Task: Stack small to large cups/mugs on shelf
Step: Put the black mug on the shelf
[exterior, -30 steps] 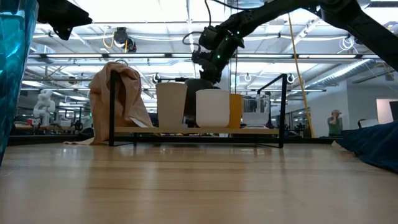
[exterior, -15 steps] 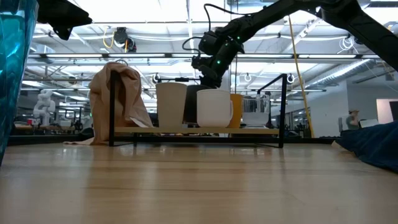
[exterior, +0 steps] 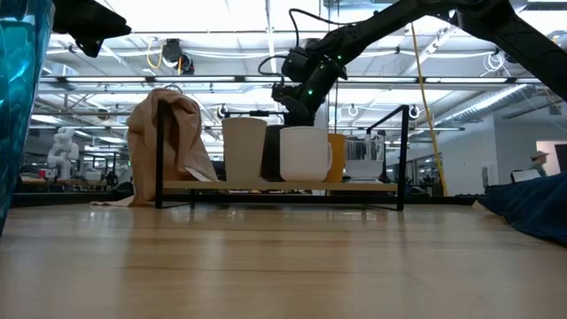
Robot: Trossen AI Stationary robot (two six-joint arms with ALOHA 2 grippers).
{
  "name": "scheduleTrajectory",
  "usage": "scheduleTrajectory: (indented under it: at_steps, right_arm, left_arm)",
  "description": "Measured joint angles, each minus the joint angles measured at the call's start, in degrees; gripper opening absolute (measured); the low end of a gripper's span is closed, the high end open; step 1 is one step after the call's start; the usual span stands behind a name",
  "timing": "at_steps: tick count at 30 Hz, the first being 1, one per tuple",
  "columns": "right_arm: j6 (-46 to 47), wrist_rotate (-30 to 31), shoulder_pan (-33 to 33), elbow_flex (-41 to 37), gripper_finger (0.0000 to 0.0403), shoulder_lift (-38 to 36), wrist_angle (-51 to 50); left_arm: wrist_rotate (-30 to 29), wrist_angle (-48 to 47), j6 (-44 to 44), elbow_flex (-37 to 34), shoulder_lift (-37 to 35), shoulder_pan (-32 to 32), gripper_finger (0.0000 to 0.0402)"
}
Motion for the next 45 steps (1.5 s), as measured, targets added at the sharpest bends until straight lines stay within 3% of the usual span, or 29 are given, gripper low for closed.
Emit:
scheduleTrajectory:
  at_steps: [21, 35, 45]
  right_arm:
    - [0.84, -0.18, 0.25, -0.83, 0.0038, -0.09, 1.99]
    - [1.03, -0.06, 0.23, -0.68, 0.0106, -0.35, 1.96]
    - [-0.59, 0.08, 0.23, -0.29, 0.0110, -2.30, 3.83]
  left_arm:
    - [0.07, -0.02, 0.37, 0.00, 0.00, -0.01, 0.0088]
    - [0.04, -0.04, 0.37, 0.00, 0.01, 0.00, 0.0088]
    - [0.04, -0.07, 0.37, 0.00, 0.01, 0.00, 0.0088]
